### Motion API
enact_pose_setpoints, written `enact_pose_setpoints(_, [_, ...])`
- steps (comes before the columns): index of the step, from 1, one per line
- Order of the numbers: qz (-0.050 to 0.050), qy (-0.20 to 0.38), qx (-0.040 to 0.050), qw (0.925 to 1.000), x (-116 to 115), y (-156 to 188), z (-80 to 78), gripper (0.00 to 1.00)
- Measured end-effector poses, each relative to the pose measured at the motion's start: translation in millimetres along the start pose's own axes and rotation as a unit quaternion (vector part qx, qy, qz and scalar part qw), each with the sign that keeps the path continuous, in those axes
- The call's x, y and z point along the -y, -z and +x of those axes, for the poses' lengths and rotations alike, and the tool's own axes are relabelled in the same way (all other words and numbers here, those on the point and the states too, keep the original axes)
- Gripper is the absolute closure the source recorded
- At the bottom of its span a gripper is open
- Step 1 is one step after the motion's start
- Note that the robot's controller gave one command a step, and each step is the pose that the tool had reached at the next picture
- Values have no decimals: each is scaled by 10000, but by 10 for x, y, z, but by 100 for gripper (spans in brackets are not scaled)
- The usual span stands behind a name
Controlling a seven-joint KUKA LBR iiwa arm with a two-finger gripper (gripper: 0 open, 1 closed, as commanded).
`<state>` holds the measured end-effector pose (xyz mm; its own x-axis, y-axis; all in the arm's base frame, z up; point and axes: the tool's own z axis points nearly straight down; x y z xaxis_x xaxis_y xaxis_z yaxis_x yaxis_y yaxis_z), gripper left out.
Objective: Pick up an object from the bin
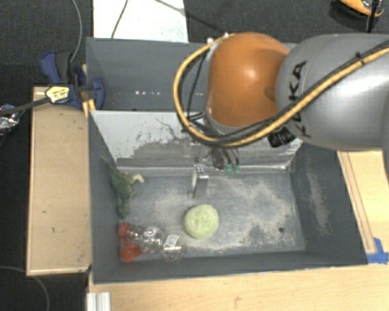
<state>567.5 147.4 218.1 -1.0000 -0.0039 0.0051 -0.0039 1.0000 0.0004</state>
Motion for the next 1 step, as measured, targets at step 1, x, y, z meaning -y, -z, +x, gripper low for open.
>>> enact_pose_setpoints(1, [-7, -17, 41, 10000, 8, 49, -15, 0])
